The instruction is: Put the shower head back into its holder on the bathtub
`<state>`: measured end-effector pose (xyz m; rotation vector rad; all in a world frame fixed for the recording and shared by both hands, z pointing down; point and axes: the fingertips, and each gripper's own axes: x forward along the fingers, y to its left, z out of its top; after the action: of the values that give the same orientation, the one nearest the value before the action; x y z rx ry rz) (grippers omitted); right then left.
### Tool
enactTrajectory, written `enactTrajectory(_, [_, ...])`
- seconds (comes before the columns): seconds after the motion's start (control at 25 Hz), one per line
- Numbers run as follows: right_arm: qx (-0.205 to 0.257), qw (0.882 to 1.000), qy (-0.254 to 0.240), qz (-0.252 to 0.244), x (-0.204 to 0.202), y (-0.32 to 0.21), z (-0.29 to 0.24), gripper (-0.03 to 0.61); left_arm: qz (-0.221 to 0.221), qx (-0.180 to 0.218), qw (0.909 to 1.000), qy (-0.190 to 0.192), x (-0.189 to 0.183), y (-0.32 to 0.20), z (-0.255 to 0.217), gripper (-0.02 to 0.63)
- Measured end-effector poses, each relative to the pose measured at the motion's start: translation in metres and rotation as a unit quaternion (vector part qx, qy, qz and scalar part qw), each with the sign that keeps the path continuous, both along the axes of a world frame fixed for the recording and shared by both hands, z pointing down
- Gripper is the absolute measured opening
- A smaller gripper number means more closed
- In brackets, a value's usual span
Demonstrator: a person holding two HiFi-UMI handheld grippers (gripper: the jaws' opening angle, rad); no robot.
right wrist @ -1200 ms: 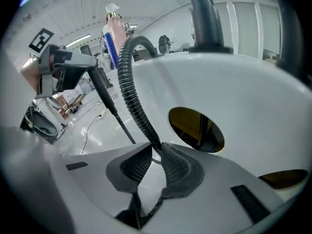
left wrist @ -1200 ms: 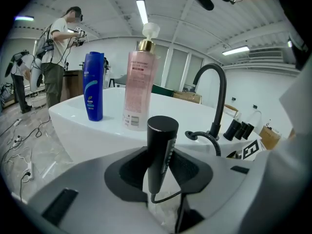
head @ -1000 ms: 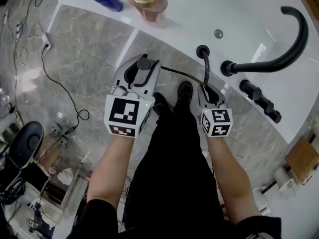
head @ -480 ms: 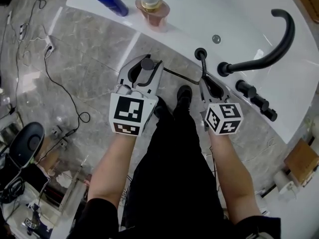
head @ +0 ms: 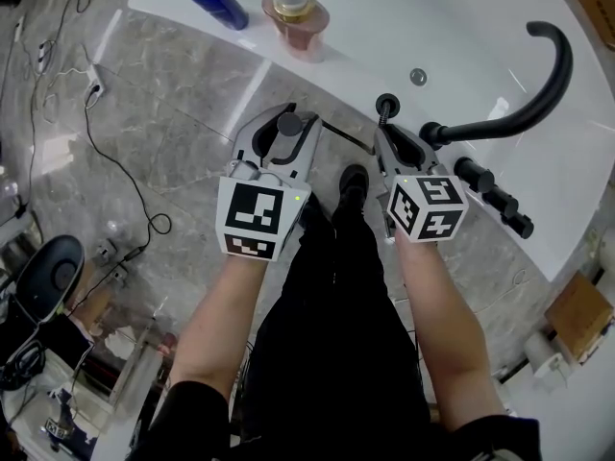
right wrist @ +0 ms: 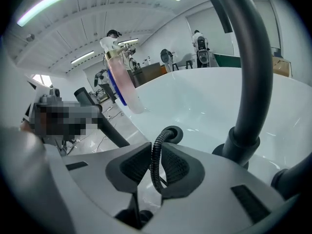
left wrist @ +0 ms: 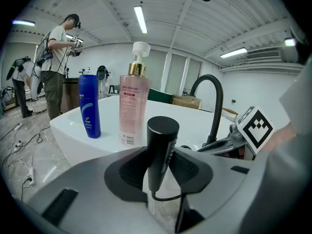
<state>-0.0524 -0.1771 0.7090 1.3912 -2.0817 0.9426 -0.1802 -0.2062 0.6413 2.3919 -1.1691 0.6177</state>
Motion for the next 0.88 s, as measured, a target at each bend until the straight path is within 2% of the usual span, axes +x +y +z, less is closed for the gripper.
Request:
enactTrajectory(0.12, [0.016,1.000,-0.004,0.003,0.003,0.000,-0.007,0.096,0.001,-0.004,1.0000,-0.003,0.002,-0.001,0.004,0.143])
enactTrajectory(0.24, [0.024,1.000,-0.002,-0.011,0.006,0.016,-0.005,0.153,0.000,-0.009,0.9999,-0.006,0.003,-0.002,0.012,0.143])
enactTrajectory(0.44, [0.000,1.000,-0.006,-0.027,0.014,0.056,0.040,0.189,0.006,-0.022,0.9997,-0.008,0.004,-0.002,0.038,0.143])
enactTrajectory(0.64, [0.005,0.999,0.025,-0.033,0.021,0.069,0.101,0.183,0.010,-0.035,0.9991,-0.019,0.006,0.004,0.083,0.143])
enactTrajectory(0.88, [-0.010,0.999,0.042,-0.031,0.018,0.063,0.154,0.178,0.008,-0.060,0.9978,-0.026,0.003,0.014,0.124,0.143])
